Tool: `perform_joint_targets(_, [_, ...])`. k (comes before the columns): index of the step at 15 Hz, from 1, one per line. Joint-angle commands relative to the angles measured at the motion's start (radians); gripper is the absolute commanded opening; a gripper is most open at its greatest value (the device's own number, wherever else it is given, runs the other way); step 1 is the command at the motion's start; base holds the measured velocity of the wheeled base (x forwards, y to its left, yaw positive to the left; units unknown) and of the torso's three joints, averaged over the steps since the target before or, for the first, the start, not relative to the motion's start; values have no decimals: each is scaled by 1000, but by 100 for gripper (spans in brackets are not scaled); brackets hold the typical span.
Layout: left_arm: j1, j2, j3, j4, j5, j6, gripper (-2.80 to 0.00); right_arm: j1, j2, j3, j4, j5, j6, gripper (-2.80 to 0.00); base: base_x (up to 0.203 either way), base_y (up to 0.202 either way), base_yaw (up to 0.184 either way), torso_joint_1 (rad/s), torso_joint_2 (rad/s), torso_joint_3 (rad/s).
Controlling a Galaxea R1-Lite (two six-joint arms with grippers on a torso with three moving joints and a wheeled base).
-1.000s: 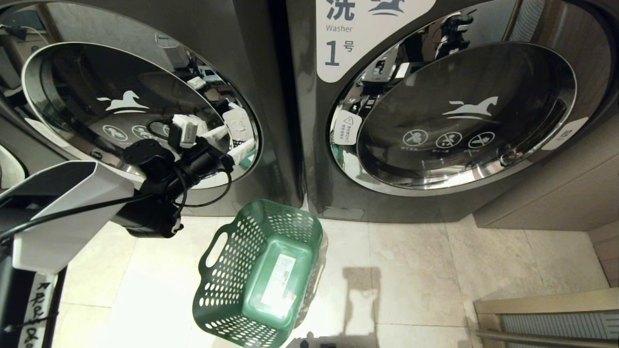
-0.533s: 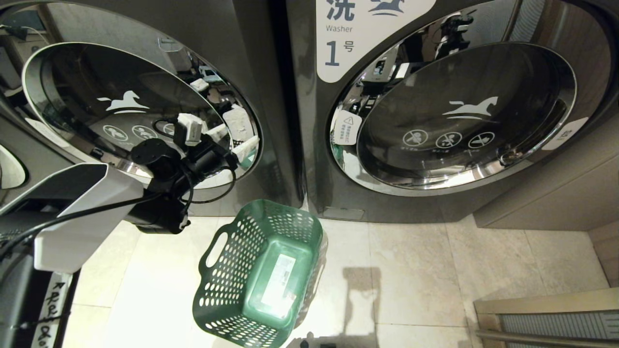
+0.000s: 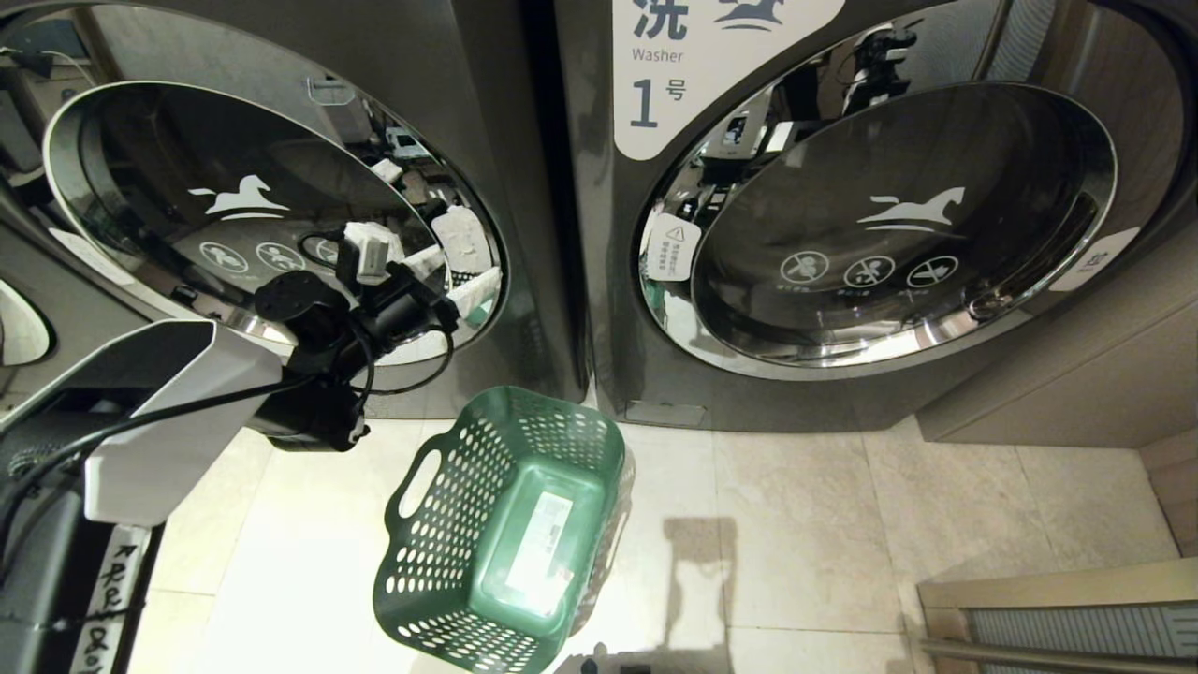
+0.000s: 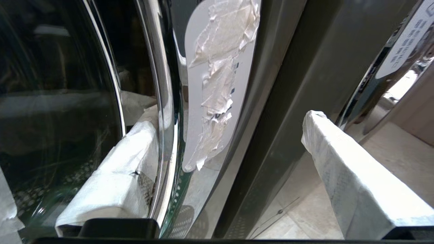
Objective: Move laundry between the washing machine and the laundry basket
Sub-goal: Open the lid of the washing machine
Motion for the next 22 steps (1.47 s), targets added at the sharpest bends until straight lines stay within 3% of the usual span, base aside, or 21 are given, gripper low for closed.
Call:
perform_joint_targets(1, [-9, 12, -23, -10, -8, -20, 0, 0, 2, -1, -1, 1, -1, -280, 0, 0, 0, 0, 0, 0])
perform_joint_targets(8, [-40, 26, -50, -8, -33, -42, 0, 0, 2, -1, 0, 1, -1, -280, 0, 0, 0, 0, 0, 0])
perform_joint_targets(12, [-40, 24, -50, -13, -147, -66, 0, 0, 2, 0, 1, 1, -1, -280, 0, 0, 0, 0, 0, 0])
perform_joint_targets(14, [-42, 23, -44, -27, -154, -71, 0, 0, 2, -1, 1, 1, -1, -280, 0, 0, 0, 0, 0, 0])
perform_joint_targets(18, [-50, 28, -39, -80, -155, -145, 0, 0, 2, -1, 1, 1, -1, -280, 0, 0, 0, 0, 0, 0])
perform_joint_targets(22, [-60, 26, 9, -80, -165, -139, 0, 0, 1, 0, 0, 1, -1, -280, 0, 0, 0, 0, 0, 0])
